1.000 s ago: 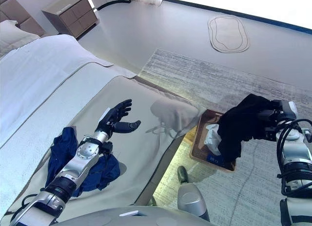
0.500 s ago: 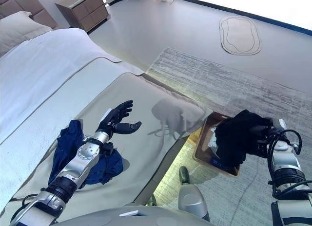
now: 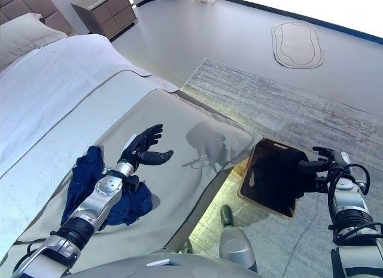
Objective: Pick up the clothes from the bed and place them into the basket
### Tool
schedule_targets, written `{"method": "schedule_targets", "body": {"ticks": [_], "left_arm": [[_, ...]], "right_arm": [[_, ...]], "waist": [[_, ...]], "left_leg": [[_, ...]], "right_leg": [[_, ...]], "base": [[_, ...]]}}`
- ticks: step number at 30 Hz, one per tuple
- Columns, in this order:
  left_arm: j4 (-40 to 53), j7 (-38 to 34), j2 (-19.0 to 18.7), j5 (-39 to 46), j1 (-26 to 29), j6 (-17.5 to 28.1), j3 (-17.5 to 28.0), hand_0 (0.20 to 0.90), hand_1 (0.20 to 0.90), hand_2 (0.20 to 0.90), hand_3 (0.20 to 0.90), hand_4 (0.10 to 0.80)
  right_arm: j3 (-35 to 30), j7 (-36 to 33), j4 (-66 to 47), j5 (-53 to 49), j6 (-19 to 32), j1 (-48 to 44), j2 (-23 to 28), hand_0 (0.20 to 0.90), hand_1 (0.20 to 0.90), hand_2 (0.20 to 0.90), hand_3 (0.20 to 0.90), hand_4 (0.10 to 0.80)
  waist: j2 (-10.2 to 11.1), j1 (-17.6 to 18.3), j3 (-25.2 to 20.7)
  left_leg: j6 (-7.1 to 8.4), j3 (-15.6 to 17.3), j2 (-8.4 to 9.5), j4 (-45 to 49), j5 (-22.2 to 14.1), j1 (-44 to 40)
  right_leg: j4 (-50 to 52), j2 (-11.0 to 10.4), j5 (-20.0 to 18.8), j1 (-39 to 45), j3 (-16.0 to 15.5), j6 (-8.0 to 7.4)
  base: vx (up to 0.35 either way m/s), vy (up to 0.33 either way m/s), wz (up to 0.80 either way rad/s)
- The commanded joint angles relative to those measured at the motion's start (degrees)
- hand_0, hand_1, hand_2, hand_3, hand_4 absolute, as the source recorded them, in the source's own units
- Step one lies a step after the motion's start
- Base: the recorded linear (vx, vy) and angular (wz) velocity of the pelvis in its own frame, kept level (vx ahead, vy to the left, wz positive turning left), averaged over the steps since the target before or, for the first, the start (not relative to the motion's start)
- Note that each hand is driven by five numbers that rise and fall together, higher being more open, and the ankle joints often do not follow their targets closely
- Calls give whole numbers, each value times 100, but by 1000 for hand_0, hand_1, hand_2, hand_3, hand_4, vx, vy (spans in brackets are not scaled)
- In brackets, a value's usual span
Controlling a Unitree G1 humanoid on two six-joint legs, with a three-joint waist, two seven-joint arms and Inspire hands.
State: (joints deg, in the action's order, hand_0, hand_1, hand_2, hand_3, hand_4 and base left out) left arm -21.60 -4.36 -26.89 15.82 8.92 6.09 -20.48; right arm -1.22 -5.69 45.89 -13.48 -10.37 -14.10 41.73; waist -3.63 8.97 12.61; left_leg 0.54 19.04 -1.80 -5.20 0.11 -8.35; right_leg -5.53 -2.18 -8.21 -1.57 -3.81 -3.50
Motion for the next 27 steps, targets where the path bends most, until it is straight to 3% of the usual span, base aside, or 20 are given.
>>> {"method": "schedule_targets", "body": {"ticks": [1,18,27], "left_arm": [[508,-99,-124,-18,369,363,-85,900,900,900,900,800],[493,-236,-73,-45,214,449,-18,900,900,900,900,800],[467,-525,30,-126,339,360,-11,900,900,900,900,800]], "right_arm": [[39,-84,126,22,540,-449,210,900,900,900,900,800],[-5,-276,-342,10,618,-431,268,900,900,900,900,800],[497,-805,-1150,352,758,-1372,309,900,900,900,900,800]], "waist": [[159,-66,-362],[190,-177,-327],[220,-615,-199]], "left_leg": [[-16,49,-41,550,-532,170],[-9,-80,-1,522,-501,138],[46,-541,107,386,-329,359]], "right_leg": [[215,20,472,223,-113,-67],[234,0,511,328,-211,-43],[313,-39,669,340,-605,21]], "base": [[0,0,0],[4,2,0],[-59,-1,22]]}}
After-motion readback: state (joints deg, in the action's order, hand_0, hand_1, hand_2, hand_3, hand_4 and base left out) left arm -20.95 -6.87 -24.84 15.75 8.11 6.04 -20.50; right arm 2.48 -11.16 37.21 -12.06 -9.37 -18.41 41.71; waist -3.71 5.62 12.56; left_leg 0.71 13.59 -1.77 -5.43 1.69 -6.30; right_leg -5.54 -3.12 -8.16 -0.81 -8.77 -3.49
